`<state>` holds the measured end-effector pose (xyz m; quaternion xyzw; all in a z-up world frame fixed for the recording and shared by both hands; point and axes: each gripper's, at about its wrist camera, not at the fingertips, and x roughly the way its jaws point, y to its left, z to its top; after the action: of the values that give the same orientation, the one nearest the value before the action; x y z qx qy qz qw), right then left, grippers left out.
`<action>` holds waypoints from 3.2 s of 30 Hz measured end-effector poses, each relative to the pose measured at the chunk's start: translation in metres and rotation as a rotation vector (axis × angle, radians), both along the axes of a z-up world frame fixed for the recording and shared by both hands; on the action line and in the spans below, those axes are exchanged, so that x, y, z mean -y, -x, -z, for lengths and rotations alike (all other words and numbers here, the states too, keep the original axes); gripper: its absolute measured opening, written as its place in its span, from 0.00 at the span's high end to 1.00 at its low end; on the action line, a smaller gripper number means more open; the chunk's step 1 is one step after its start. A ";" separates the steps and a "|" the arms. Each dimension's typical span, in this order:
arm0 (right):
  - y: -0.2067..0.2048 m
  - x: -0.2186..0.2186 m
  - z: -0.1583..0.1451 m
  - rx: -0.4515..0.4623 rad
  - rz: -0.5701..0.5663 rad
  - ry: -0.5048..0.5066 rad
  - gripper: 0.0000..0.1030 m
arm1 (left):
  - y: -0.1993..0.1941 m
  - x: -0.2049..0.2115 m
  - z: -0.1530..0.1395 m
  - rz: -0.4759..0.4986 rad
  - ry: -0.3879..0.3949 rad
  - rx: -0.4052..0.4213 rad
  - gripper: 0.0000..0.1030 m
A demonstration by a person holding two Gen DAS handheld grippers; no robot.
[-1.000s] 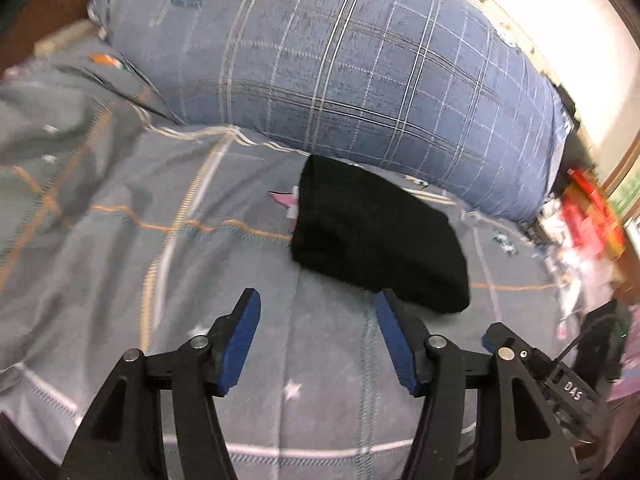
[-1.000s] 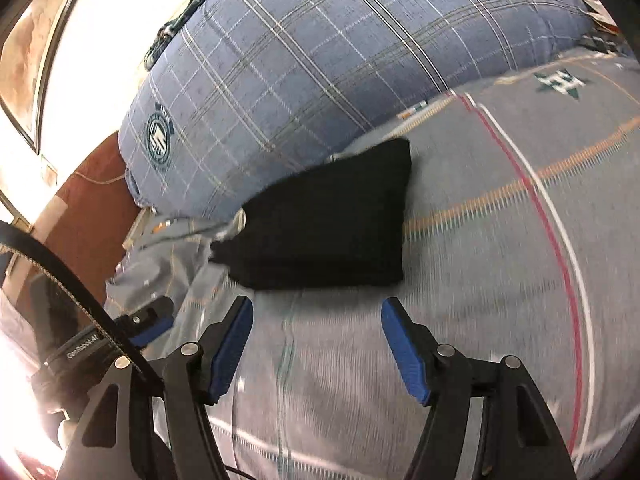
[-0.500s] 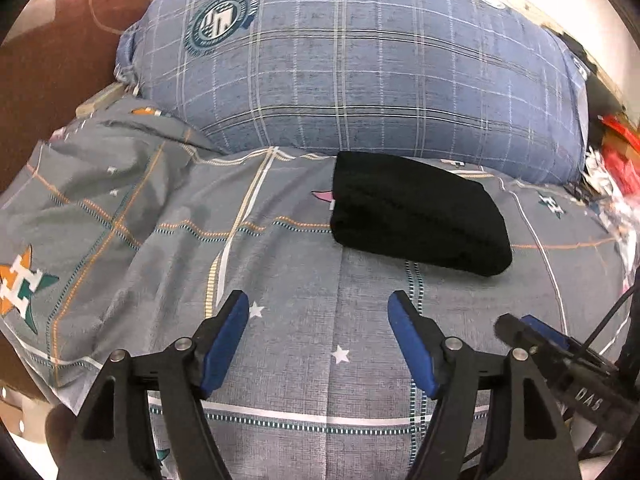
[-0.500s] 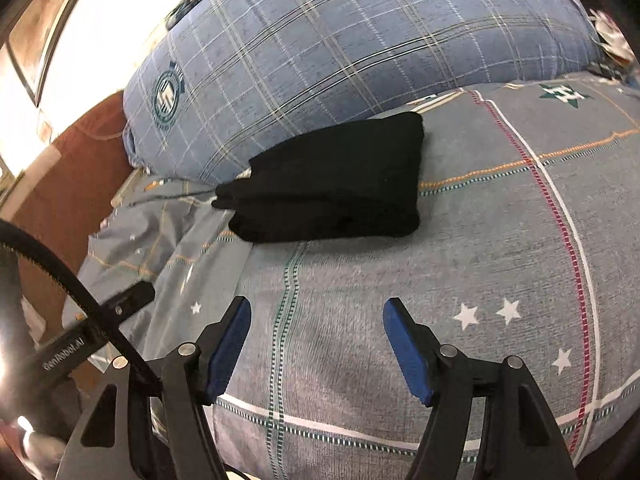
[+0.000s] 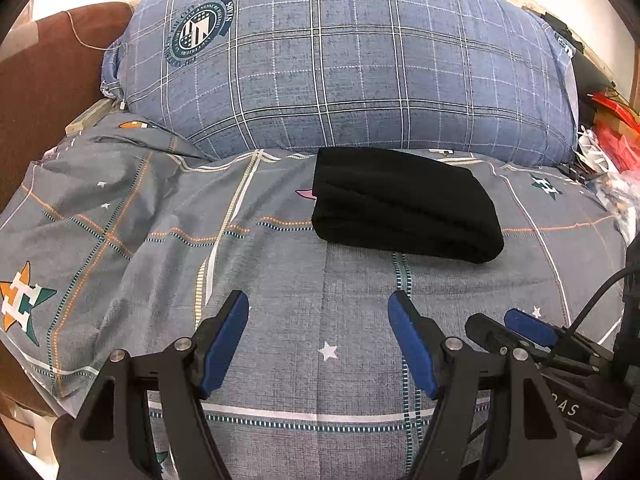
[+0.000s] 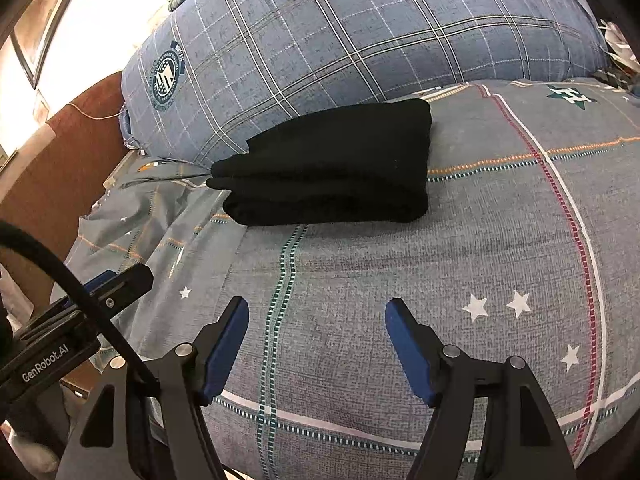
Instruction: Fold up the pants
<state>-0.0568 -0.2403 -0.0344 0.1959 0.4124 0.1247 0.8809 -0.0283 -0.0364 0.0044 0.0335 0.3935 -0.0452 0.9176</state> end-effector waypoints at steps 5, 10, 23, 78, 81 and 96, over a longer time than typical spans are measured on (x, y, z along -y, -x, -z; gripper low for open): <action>-0.002 -0.004 0.001 -0.005 -0.005 0.005 0.26 | -0.001 0.001 0.004 0.005 0.011 -0.015 0.31; -0.003 -0.006 0.004 -0.011 -0.008 0.007 0.26 | -0.002 0.000 0.008 0.004 0.026 -0.040 0.31; -0.007 -0.007 0.011 -0.037 -0.006 0.000 0.25 | -0.006 0.000 0.014 0.008 0.027 -0.062 0.31; -0.174 0.102 0.008 0.012 -0.063 -0.459 0.74 | -0.184 0.014 0.049 0.096 0.505 -0.338 0.28; -0.178 0.109 0.020 -0.037 0.021 -0.360 0.62 | -0.183 0.016 0.054 0.088 0.514 -0.363 0.28; -0.154 0.101 0.004 0.040 0.032 -0.255 0.50 | -0.198 0.034 0.039 0.036 0.372 -0.363 0.31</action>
<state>0.0974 -0.3413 -0.0379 0.3104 0.3722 0.1658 0.8589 0.1697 -0.0707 -0.0345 -0.1376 0.5360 -0.1383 0.8214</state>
